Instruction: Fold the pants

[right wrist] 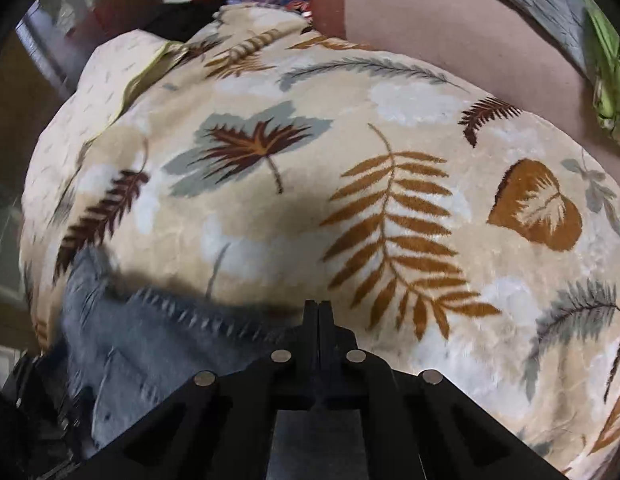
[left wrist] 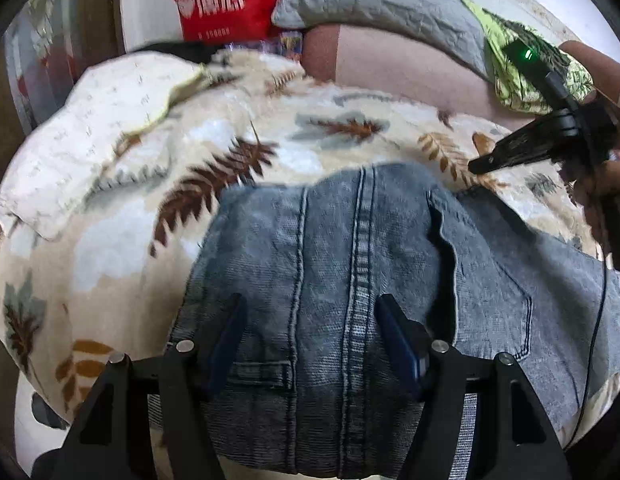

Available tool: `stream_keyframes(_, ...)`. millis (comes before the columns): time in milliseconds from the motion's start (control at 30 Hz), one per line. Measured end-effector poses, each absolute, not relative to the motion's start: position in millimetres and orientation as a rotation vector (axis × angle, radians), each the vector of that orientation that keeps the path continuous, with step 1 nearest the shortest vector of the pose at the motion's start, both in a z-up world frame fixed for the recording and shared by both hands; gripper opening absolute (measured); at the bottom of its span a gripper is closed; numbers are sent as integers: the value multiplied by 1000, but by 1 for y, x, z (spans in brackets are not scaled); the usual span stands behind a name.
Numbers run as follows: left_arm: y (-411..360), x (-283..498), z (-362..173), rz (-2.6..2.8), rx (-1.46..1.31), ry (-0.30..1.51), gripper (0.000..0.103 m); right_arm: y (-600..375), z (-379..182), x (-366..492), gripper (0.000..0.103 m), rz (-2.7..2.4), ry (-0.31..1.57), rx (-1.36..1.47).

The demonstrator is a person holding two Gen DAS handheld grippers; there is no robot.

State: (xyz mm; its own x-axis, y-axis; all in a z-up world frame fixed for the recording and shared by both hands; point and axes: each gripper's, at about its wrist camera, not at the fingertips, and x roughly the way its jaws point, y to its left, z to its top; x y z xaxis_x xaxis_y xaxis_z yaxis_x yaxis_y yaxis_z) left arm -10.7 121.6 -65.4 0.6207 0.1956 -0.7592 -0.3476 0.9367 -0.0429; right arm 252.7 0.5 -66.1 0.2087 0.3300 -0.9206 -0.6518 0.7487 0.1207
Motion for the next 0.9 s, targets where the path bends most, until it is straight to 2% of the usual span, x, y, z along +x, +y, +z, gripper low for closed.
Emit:
stream_keyframes(233,112,-23,-40,373,-137,715,69,-46,-51,235,4,717,1149,-189)
stream_keyframes(333,101,-24,-25,301,-141,653,69,-49,-59,231,22,732,1201,-218)
stream_keyframes(367,97,-23,-23,281,-132,640,71,-47,-65,231,35,727,1205,-241)
stream_keyframes(400,92,-21,-24,269,-104,640,72,-45,-71,232,44,726,1213,-250)
stream_keyframes(467,89,-12,-39,297,-48,713,72,-39,-78,233,56,745,1228,-234)
stream_keyframes(567,105,4,-75,320,-106,907,73,-26,-83,229,56,806,1233,-282)
stream_keyframes(600,112,2,-78,312,-166,909,74,-20,-83,227,52,832,1233,-309)
stream_keyframes(633,114,2,-77,311,-184,901,74,-14,-85,226,42,836,1242,-345)
stream_keyframes(667,114,2,-75,311,-168,898,74,-10,-88,227,20,824,1252,-376)
stream_keyframes(700,114,3,-76,309,-160,904,74,-6,-93,230,13,802,1263,-407)
stream_keyframes(767,116,2,-78,308,-166,905,74,-4,-95,235,7,783,1268,-419)
stream_keyframes(900,117,1,-78,305,-169,904,74,3,-93,244,6,739,1235,-420)
